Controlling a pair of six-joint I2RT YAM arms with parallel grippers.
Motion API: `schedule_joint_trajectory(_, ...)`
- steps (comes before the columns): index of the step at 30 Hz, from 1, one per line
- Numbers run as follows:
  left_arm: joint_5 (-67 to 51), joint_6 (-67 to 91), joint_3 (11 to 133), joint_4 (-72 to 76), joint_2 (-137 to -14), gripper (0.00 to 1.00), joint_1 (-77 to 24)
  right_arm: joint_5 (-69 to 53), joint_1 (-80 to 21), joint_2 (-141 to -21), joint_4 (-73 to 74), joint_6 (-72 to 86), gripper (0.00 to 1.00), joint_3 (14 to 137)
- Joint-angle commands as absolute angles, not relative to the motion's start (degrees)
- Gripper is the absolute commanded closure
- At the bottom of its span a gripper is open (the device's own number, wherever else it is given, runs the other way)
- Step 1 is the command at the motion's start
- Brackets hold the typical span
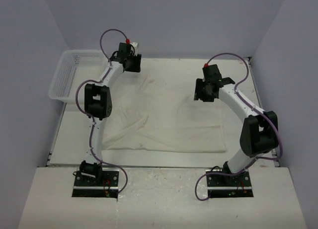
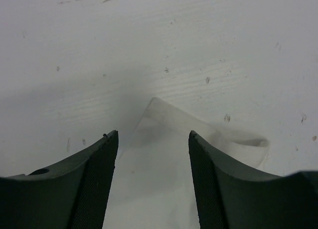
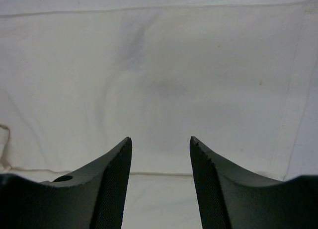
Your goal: Fold and stack the t-shirts
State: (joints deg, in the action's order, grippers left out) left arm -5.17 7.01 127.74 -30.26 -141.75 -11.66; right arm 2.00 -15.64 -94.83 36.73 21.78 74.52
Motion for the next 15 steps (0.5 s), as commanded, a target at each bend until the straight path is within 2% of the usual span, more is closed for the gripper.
schedule_joint_trajectory(1, -5.2, 3.0, 131.1, -27.1, -143.4, 0.41, -11.8, 1.3, -15.0, -91.0, 34.5, 21.6, 0.48, 73.7)
schedule_joint_trajectory(11, -0.3, 1.2, 130.8, -26.0, -147.5, 0.34, -12.0, 1.0, -13.5, -90.9, 33.8, 22.1, 0.48, 73.5)
schedule_joint_trajectory(15, -2.2, 1.0, 130.2, -23.1, -147.7, 0.33, -12.1, 0.7, -13.3, -89.5, 33.5, 22.2, 0.48, 72.9)
